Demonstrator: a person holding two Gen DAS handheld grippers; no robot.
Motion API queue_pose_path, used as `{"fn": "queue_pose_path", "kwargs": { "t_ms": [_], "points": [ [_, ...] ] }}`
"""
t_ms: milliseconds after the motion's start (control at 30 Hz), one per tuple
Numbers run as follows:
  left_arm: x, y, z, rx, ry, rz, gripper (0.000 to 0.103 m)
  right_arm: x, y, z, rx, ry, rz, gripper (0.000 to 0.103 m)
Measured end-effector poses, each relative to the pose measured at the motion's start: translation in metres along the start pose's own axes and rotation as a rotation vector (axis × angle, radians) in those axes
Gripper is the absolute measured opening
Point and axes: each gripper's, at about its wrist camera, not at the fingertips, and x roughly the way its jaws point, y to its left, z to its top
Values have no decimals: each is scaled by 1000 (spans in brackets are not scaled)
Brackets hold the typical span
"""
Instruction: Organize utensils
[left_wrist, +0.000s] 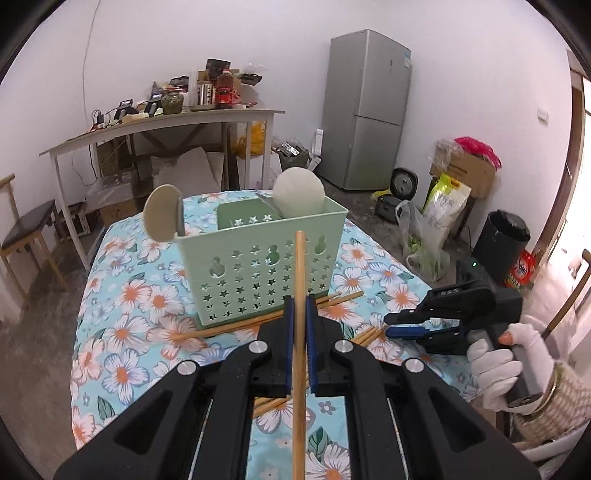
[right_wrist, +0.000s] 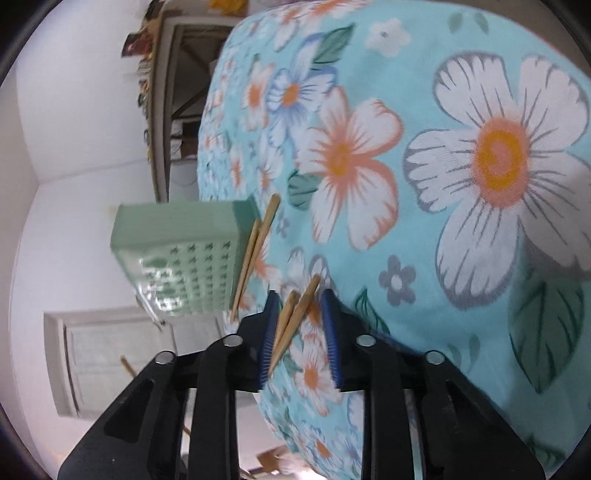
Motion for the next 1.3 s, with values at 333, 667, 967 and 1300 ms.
{"fn": "queue_pose_path", "kwargs": {
  "t_ms": [333, 667, 967, 1300],
  "points": [
    [-7, 9, -5, -29, -13, -4, 5, -9, -7, -2, 36, -44, 12, 6],
    [-18, 18, 5, -73, -58, 1, 5, -54, 68, -27, -336, -168, -2, 4],
    [-39, 34, 47, -186, -190, -38, 5, -81, 162, -70, -724, -240, 11, 3],
    [-37, 63, 111, -366, -389, -92, 5, -94, 203, -73, -837, -306, 35, 3]
  ]
}}
